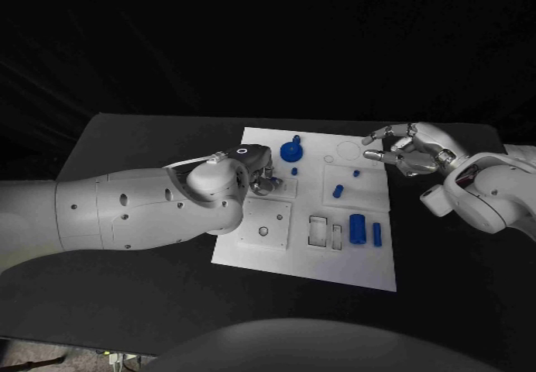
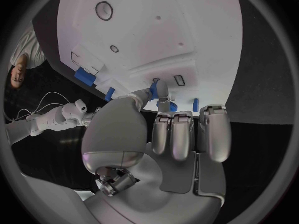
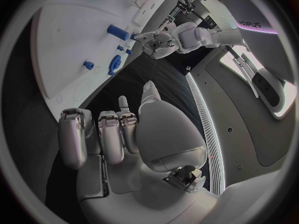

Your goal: Assemble the parts on the task board

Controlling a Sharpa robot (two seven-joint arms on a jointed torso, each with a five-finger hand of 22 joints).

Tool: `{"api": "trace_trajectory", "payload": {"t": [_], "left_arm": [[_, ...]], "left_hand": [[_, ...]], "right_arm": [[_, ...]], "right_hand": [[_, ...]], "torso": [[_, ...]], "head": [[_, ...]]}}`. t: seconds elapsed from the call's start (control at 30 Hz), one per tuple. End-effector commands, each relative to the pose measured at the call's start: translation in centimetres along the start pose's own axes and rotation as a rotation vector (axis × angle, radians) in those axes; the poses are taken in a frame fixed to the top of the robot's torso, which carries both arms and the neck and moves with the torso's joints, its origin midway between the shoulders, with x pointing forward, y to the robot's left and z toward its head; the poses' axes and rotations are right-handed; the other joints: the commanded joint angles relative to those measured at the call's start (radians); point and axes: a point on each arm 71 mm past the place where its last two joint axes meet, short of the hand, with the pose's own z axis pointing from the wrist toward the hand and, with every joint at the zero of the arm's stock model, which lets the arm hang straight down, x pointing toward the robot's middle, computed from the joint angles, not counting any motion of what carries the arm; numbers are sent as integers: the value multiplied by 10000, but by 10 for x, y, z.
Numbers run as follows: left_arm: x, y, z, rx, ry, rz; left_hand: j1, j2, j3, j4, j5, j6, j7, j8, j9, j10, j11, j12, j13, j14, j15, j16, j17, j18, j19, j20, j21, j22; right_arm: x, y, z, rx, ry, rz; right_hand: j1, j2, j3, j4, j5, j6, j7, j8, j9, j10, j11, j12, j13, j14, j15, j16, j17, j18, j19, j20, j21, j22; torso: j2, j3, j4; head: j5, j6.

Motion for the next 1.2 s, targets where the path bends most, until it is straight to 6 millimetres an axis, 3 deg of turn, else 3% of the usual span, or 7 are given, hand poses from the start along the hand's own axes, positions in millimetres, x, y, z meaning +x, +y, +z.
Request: {"api": "trace_trajectory", "payload": {"t": [0.03,0.73,1.2], "left_arm": [[4,8,-1,-1131,292,198],[5,7,-1,-926,348,-22],[4,7,0,-833,268,-168]], "left_hand": [[-76,22,17,65,44,300,-266,-13,32,914,-215,30,2630,1055,-80,25,2627,-204,384,-80,5,1881],[73,97,420,79,147,124,-264,-49,297,914,-235,30,2630,1055,-106,25,2627,-198,374,-127,-33,1863],[155,-194,1352,46,222,-14,-236,-29,745,914,-209,30,2630,1055,-92,25,2627,-191,361,-117,-79,1856]], "right_arm": [[2,0,0,-53,165,47],[2,0,0,-24,165,47],[2,-1,-1,-17,162,49]], "right_hand": [[60,-46,16,-48,46,-15,15,-22,-14,1110,8,24,1040,1058,63,35,2629,156,-85,11,-55,2131],[201,4,43,-120,162,-34,11,-27,-41,1110,6,24,1040,1058,64,35,2629,161,-98,13,-74,2127],[274,34,49,-153,271,-43,11,-29,-60,1110,5,24,1040,1058,63,35,2629,163,-104,13,-85,2124]], "torso": [[-3,-2,9],[-4,0,-2],[6,-3,-1]], "head": [[20,2],[64,2],[67,2]]}}
